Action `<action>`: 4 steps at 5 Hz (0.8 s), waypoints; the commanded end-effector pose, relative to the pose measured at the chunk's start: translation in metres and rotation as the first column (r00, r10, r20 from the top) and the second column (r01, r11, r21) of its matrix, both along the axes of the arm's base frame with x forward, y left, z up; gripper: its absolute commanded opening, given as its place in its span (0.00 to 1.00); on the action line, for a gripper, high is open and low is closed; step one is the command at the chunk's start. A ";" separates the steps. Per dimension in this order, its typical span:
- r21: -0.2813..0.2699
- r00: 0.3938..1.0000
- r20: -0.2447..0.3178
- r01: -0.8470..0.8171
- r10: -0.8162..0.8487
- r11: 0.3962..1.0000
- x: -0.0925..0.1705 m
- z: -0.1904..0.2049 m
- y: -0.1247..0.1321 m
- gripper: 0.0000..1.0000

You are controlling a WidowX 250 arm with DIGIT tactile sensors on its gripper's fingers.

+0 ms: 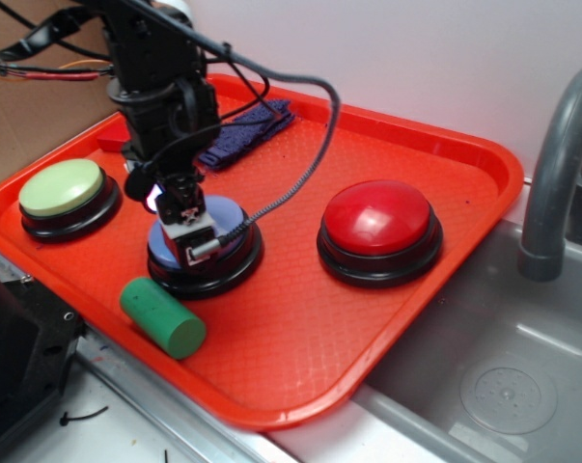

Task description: Push the purple button.

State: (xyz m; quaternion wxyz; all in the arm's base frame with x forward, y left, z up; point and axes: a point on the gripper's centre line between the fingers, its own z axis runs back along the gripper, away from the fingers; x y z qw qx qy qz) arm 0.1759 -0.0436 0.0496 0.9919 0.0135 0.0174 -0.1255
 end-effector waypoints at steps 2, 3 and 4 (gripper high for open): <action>-0.012 0.999 0.052 -0.010 0.011 1.000 0.012 0.039 -0.002 1.00; -0.009 0.998 0.054 -0.025 0.025 1.000 0.016 0.056 0.001 1.00; 0.004 0.998 0.048 -0.036 0.036 0.999 0.018 0.071 -0.001 1.00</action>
